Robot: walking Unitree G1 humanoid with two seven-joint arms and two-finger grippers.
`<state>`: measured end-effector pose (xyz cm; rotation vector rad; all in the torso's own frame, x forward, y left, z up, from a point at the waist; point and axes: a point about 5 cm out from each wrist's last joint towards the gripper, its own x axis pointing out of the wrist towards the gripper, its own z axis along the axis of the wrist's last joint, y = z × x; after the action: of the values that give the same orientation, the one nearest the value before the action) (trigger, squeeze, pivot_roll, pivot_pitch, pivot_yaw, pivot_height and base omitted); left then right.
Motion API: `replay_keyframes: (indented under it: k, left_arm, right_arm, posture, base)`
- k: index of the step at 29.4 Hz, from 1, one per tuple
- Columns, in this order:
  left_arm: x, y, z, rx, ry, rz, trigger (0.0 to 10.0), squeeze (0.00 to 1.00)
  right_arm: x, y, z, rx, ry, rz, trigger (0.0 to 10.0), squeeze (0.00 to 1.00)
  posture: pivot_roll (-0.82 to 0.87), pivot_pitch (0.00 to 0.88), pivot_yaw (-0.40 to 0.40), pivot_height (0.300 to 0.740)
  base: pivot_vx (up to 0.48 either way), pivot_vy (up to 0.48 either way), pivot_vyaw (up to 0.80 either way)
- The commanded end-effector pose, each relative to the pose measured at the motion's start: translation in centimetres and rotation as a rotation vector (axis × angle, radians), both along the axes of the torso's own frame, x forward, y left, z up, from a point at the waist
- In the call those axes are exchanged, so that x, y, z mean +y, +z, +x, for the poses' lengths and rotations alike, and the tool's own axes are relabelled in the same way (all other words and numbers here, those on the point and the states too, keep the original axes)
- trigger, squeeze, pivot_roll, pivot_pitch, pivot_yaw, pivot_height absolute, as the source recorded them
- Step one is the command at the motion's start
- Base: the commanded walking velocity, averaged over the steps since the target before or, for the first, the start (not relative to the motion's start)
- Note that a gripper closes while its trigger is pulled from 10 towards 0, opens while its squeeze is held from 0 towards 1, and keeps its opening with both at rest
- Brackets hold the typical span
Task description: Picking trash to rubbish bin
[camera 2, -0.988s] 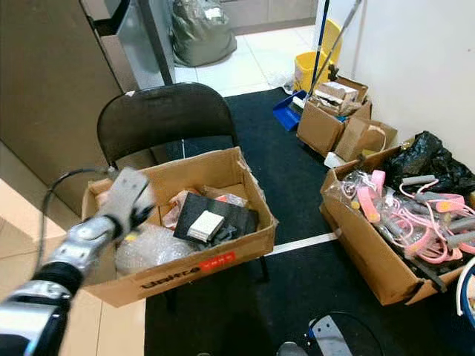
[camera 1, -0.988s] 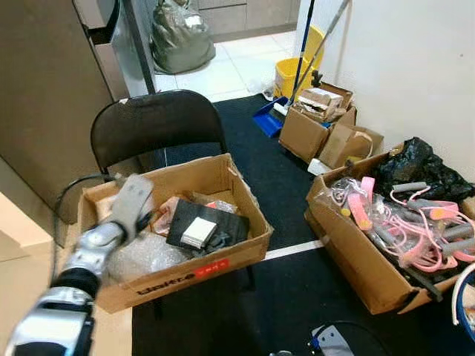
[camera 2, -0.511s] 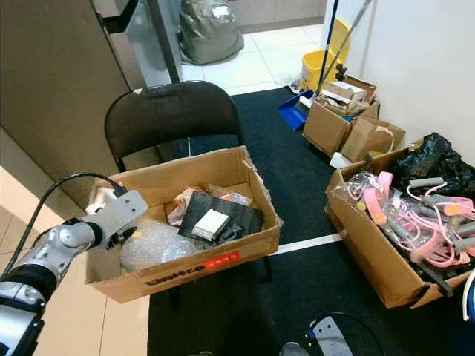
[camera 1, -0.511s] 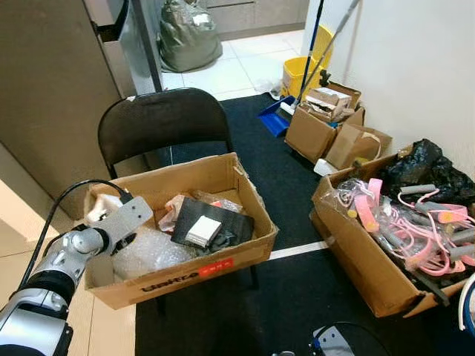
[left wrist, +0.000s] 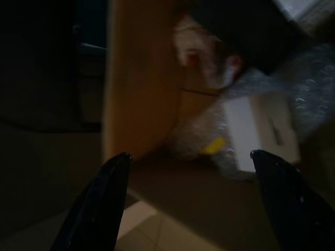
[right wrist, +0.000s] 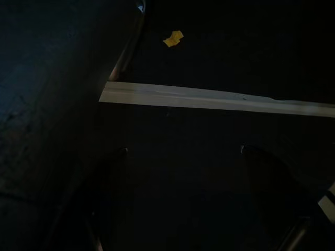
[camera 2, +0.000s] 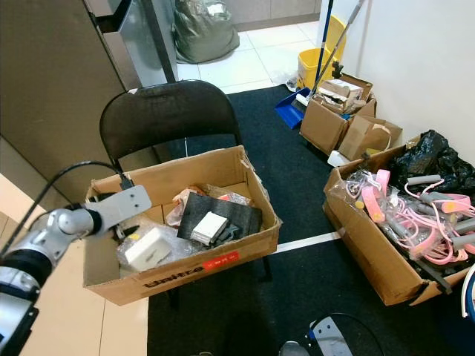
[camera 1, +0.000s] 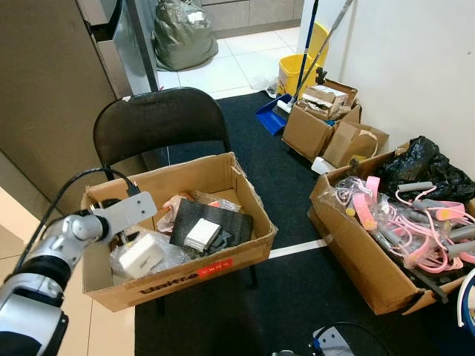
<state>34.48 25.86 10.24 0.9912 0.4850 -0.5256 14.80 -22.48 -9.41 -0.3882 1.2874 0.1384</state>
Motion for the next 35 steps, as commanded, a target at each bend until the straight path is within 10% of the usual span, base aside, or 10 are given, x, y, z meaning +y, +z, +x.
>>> replay_keyframes:
  k: [1,3,4,9,16,23,35]
  left_arm:
    - [-0.7,1.4,0.6,-0.054,0.032,-0.218,10.0,0.07]
    - [-1.3,2.1,0.9,-0.074,0.031,-0.348,10.0,0.07]
    - [-2.7,3.9,1.4,-0.123,-0.003,-0.642,10.0,0.0]
    - [-5.0,4.3,0.3,-0.083,-0.176,-0.888,10.0,0.0]
    - [-6.5,1.7,-1.0,0.035,-0.196,-0.94,10.0,0.0]
    - [-7.0,-5.2,-3.9,0.268,0.011,-0.988,10.0,0.0]
    - [-7.0,-7.2,-5.2,0.327,0.09,-1.008,10.0,0.0]
  right_arm:
    - [0.3,-0.2,-0.4,0.017,-0.004,0.01,10.0,0.0]
    - [0.3,-0.2,-0.4,0.017,-0.004,0.01,10.0,0.0]
    - [0.2,-0.2,-0.5,0.02,-0.003,0.008,10.0,0.0]
    - [0.1,-0.2,-0.5,0.021,0.0,0.005,10.0,0.0]
    - [0.1,-0.2,-0.5,0.02,0.0,0.004,10.0,0.0]
    - [0.2,-0.1,-0.3,0.016,-0.001,0.007,10.0,0.0]
    - [0.3,-0.1,0.0,0.011,0.001,0.011,10.0,0.0]
  posture:
    - [0.06,0.138,0.101,0.74]
    - [0.05,0.141,0.1,0.74]
    - [0.05,0.141,0.1,0.74]
    - [0.05,0.141,0.094,0.74]
    - [0.05,0.14,0.096,0.74]
    - [0.05,0.126,0.105,0.74]
    - [0.05,0.118,0.097,0.74]
  base:
    - [0.0,0.0,0.0]
    - [0.0,0.0,0.0]
    - [0.0,0.0,0.0]
    - [0.0,0.0,0.0]
    - [0.0,0.0,0.0]
    - [-0.078,0.0,0.0]
    - [-0.309,0.0,0.0]
